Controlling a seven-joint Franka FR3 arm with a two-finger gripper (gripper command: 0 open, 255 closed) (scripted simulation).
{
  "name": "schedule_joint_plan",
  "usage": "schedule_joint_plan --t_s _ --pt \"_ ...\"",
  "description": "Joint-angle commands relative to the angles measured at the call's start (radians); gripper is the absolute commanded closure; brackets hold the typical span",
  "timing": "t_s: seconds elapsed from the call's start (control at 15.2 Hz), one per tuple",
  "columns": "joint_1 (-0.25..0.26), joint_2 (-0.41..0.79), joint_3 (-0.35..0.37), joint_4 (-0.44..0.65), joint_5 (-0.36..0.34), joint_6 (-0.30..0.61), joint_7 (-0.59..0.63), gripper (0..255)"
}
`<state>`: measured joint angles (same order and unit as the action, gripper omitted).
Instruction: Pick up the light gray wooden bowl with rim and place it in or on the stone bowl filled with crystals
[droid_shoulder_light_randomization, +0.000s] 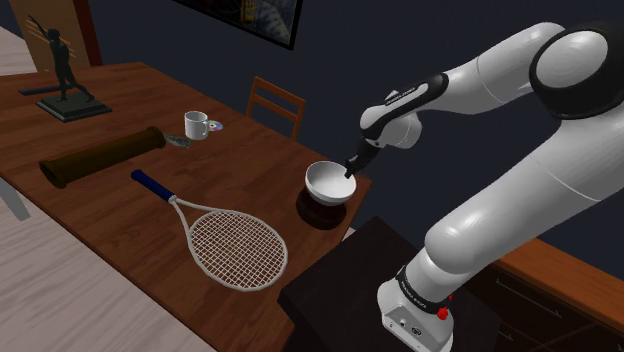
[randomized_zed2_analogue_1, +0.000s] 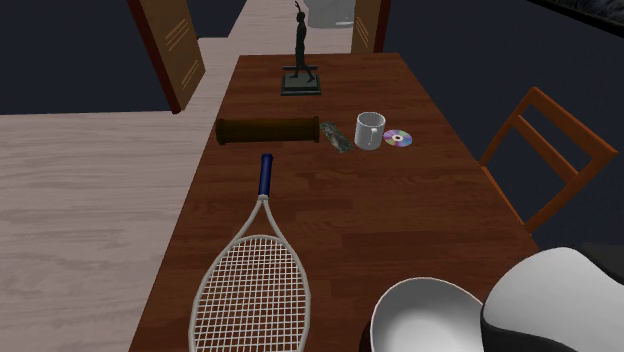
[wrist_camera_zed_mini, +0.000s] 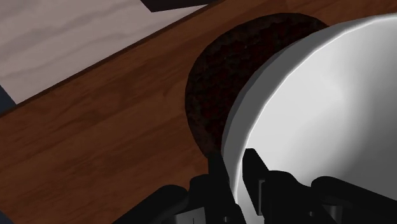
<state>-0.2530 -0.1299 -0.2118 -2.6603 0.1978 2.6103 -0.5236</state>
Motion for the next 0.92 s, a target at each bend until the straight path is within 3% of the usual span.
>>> schedule_joint_plan --t_s 0.0,0.26,0.79,0.86 --pt "0.006 0.026 -0.002 -0.004 0.02 0.029 -0.017 255" --pt "0.018 0.079 -0.005 -0.008 0.07 0.083 -0.058 255" --pt "0.017 0.079 -0.005 -0.008 0.07 0.083 -0.058 255" --pt "0.017 0.079 -0.005 -0.008 0.07 0.083 -0.058 0"
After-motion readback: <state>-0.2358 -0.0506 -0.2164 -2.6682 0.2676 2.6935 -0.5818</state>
